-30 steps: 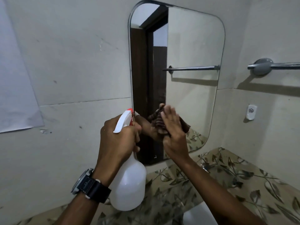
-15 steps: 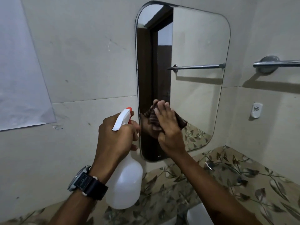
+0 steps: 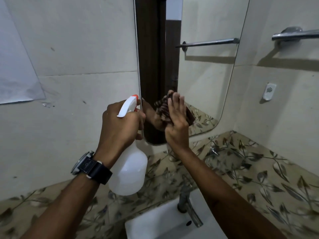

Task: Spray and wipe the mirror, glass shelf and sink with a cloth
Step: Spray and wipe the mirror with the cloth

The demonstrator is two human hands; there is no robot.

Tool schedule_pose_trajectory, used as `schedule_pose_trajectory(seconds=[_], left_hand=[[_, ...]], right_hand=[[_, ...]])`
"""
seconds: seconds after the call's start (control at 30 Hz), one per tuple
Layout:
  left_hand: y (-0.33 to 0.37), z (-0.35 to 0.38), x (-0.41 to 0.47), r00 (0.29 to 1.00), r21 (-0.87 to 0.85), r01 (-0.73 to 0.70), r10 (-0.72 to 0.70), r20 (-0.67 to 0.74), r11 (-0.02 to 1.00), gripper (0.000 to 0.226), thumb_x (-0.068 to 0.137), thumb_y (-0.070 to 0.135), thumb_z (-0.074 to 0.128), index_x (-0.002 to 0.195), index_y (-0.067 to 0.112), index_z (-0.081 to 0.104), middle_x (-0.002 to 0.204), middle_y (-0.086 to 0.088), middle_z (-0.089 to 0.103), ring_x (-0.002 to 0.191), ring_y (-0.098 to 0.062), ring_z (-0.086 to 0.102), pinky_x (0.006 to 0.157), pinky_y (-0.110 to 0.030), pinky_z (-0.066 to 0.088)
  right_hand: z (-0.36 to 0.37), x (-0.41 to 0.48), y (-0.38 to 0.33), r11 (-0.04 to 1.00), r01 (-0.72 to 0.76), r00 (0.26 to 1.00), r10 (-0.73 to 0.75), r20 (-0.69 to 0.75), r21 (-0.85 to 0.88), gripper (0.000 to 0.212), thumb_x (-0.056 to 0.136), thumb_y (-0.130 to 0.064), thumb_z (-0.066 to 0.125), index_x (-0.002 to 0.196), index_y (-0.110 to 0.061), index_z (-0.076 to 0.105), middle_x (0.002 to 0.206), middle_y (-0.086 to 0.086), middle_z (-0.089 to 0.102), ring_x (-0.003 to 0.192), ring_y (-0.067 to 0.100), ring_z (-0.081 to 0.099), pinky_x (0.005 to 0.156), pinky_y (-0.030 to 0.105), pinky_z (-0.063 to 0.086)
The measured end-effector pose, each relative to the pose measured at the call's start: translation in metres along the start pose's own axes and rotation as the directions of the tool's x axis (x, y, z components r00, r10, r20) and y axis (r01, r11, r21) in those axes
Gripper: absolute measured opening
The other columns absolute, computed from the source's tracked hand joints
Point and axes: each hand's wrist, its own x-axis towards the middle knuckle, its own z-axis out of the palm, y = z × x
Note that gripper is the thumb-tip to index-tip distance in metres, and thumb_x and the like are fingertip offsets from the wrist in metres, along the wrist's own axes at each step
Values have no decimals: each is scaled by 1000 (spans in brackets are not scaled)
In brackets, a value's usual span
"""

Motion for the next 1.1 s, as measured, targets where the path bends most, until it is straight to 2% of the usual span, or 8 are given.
schedule_pose_trajectory(seconds=[0.23, 0.37, 0.5, 0.7, 0.8, 0.9, 1.0, 1.1], left_hand=[[-6, 6, -1, 1000, 12, 1, -1, 2, 1000, 32, 77, -5, 55, 85, 17, 76, 73, -9, 74, 61, -23, 70, 51, -35, 60], [-4, 3, -4, 999, -4, 33, -32, 3, 999, 40, 62, 10, 55, 94, 19, 78, 79, -12, 75, 77, -34, 75, 53, -34, 59], [-5, 7, -5, 999, -5, 37, -37, -17, 999, 40, 61, 10, 52, 89, 22, 78, 74, -11, 74, 81, -40, 73, 52, -33, 57], [-12, 20, -8, 999, -4, 33, -33, 6, 999, 41, 62, 4, 56, 83, 29, 80, 73, -13, 74, 62, -34, 68, 61, -57, 63], [-18, 23, -7, 999, 4, 37, -37, 27, 999, 38, 73, -4, 57, 79, 25, 80, 73, -12, 74, 58, -27, 68, 53, -40, 60], [-23, 28, -2, 995, 20, 62, -63, 77, 998, 38, 85, -12, 55, 92, 20, 74, 72, -4, 71, 56, -16, 66, 44, -29, 55], [-23, 36, 1, 991, -24, 103, -101, 92, 994, 44, 88, -13, 55, 78, 26, 72, 62, -5, 66, 54, -18, 67, 47, -36, 55], [-25, 50, 1, 996, 6, 58, -59, 60, 998, 63, 84, -10, 53, 67, 46, 73, 60, 7, 72, 62, -24, 66, 45, -32, 59]], right_hand=[[0, -47, 24, 893, 447, 848, -403, 344, -54, 68, 88, 8, 64, 152, -2, 42, 162, 17, 36, 154, 39, 23, 127, 50, 17], [-19, -61, 62, 940, 331, 898, -284, 337, -88, 67, 94, -1, 64, 155, -5, 36, 167, 9, 23, 156, 38, 17, 123, 63, 21], [-9, -28, 30, 992, 98, 988, -88, 129, -74, 87, 73, 25, 52, 154, 0, 35, 166, 17, 25, 157, 40, 11, 127, 58, 13], [13, -67, 19, 913, 407, 863, -391, 321, 18, 73, 85, 18, 51, 153, -6, 39, 164, 12, 30, 156, 38, 20, 127, 52, 18], [-3, -92, 53, 944, 326, 908, -298, 293, -50, 78, 83, 17, 61, 154, -5, 39, 165, 10, 28, 156, 36, 19, 127, 52, 18], [-18, -78, 78, 997, -26, 999, 29, 30, -77, 78, 83, 21, 57, 154, -3, 37, 166, 12, 26, 156, 36, 19, 122, 61, 25], [-21, -28, 76, 944, -325, 911, 330, -247, 59, 78, 81, 25, 42, 153, -3, 40, 165, 14, 31, 157, 32, 18, 121, 59, 28], [-13, -2, 50, 978, -194, 966, 205, -159, 81, 75, 81, 25, 43, 152, 0, 40, 164, 18, 30, 157, 35, 15, 123, 60, 23]])
